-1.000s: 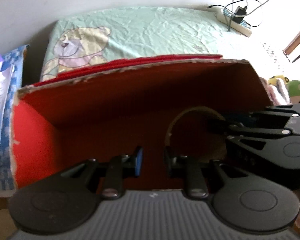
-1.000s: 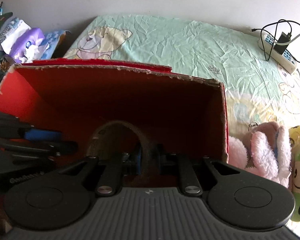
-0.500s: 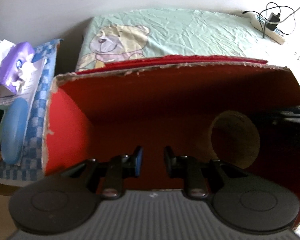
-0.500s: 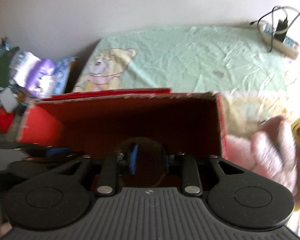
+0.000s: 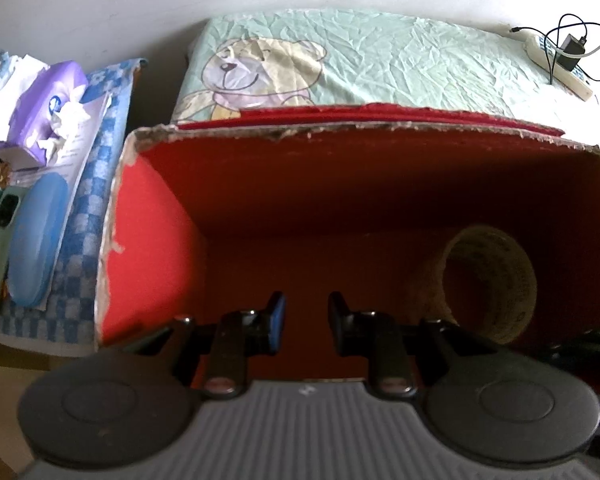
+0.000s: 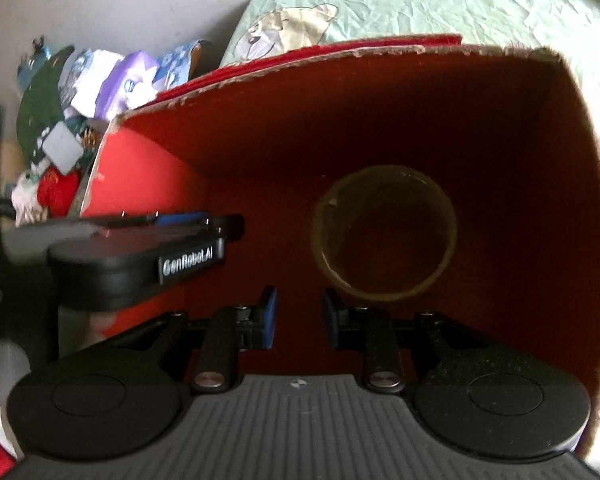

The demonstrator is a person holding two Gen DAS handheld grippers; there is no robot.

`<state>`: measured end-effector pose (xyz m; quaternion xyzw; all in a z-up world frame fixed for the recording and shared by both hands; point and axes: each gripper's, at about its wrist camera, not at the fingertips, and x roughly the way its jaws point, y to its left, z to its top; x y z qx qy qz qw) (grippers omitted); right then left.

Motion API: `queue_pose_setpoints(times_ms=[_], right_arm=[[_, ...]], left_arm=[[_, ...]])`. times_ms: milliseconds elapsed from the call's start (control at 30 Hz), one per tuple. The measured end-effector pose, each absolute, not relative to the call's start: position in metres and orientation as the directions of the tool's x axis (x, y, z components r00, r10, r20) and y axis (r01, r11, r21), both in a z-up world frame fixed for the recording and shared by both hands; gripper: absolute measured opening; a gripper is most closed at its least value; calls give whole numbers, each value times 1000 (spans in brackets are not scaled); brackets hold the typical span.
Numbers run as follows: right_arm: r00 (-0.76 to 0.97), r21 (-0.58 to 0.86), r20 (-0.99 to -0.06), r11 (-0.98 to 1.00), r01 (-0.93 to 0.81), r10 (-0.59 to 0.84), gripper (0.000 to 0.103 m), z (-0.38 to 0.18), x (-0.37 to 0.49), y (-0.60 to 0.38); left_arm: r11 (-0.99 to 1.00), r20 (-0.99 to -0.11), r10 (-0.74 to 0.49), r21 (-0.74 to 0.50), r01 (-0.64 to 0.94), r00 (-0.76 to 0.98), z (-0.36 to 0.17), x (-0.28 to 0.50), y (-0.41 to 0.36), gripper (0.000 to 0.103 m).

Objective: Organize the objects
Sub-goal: 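Lower the tape roll into the red box and open the right tool, then withdraw the right tool from the box back toward the pine cone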

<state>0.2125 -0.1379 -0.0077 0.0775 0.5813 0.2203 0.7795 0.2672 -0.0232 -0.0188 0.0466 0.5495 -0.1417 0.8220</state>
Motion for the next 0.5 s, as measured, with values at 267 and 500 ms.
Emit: queue_pose_setpoints(times_ms=[267, 500], right_arm=[[264, 329, -886, 918, -221, 381, 27, -12, 210, -136], [318, 270, -896, 949, -164, 310, 27, -9, 218, -157]], left_arm=[[962, -917, -171, -76, 263, 361, -20, 268, -22, 27], [960, -914, -168, -66, 273, 370, -20, 265, -26, 28]])
